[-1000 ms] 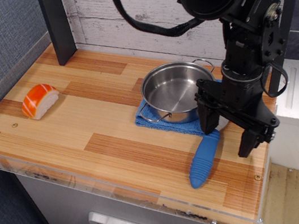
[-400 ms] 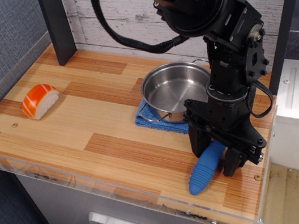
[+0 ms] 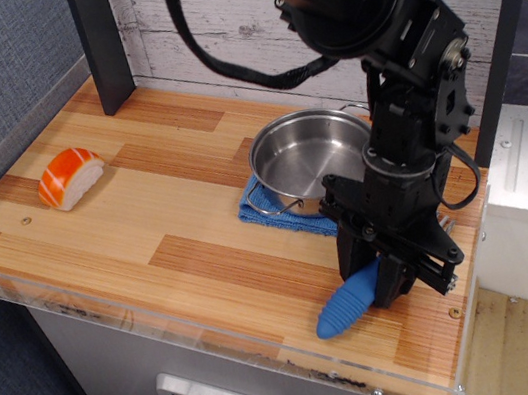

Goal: Put the bottom of the fork near the food.

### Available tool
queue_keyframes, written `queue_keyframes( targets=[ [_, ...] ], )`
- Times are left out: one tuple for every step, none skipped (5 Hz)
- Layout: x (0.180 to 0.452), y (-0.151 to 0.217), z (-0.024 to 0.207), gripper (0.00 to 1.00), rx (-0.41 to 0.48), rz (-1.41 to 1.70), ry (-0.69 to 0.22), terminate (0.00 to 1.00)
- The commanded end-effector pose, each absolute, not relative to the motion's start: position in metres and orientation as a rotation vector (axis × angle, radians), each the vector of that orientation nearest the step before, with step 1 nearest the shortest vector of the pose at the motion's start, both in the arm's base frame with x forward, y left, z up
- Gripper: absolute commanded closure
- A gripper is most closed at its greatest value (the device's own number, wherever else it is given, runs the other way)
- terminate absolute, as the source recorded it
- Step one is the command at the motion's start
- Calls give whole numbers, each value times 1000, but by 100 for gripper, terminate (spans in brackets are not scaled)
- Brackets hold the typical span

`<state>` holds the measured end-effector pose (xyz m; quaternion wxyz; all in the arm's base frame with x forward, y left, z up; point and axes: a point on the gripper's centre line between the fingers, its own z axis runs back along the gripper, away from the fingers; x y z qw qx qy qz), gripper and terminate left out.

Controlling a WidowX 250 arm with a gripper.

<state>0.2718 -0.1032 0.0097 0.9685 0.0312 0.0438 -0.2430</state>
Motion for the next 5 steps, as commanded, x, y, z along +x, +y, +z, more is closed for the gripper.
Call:
queue_keyframes(
  targets=[
    [300,-31,106,100,38,-416,-89,0],
    [302,21,108,100,28,-312,-79,0],
    [303,71,89,100,14,-239,-28,0],
    [309,96,69,100,7,-232,25,0],
    [318,102,52,100,12,-229,61,0]
  ],
)
